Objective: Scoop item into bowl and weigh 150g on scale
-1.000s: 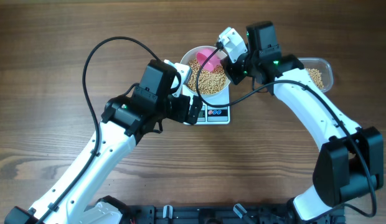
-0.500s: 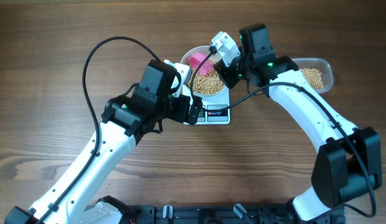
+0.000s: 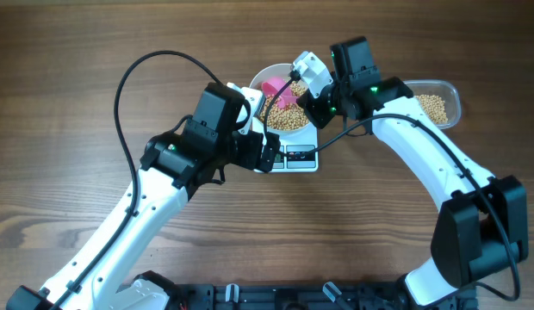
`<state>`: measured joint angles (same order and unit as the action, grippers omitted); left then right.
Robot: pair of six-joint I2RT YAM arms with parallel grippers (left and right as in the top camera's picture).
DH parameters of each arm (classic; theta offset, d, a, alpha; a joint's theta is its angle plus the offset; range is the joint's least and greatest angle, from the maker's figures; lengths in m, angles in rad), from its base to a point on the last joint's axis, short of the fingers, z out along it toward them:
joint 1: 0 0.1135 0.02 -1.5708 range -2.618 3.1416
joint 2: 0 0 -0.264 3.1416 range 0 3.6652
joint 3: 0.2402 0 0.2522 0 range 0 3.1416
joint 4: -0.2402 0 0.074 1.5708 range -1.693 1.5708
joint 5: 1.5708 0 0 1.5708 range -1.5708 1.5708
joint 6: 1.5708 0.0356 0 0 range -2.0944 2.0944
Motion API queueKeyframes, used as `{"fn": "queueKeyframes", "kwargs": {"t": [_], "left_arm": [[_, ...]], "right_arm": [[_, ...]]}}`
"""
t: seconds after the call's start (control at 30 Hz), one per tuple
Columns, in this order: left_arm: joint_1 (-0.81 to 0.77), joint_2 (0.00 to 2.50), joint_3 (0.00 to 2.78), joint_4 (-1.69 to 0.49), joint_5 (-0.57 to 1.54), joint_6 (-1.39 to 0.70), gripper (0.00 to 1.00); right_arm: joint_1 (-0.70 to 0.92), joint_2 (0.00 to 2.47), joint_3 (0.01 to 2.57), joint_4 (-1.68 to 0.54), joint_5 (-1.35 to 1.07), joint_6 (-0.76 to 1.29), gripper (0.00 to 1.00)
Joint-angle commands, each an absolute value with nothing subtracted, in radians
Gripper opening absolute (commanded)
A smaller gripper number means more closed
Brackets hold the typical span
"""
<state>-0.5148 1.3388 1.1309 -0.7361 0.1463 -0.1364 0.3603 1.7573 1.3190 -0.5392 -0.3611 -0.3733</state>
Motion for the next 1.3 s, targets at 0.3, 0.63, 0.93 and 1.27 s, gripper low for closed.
{"fn": "queueKeyframes", "kwargs": {"t": [0.3,0.63,0.93,1.27], "left_arm": [[-0.508,1.335,1.146,-0.733,0.14,-0.142,1.0],[-0.508,1.335,1.146,-0.733,0.14,-0.142,1.0],[-0.508,1.335,1.146,-0.733,0.14,-0.142,1.0],[-0.508,1.335,1.146,-0.733,0.141,-0.142,1.0]], "right_arm": [[0.364,1.777,1.331,-0.624,-0.443,-0.397,0.04],[0.361,1.777,1.331,-0.652,-0.511,-0.381,0.04],[0.361,1.777,1.331,-0.661,-0.512,-0.278,0.04],[0.336,1.777,1.331,-0.684,-0.581,-0.123,0.04]]}}
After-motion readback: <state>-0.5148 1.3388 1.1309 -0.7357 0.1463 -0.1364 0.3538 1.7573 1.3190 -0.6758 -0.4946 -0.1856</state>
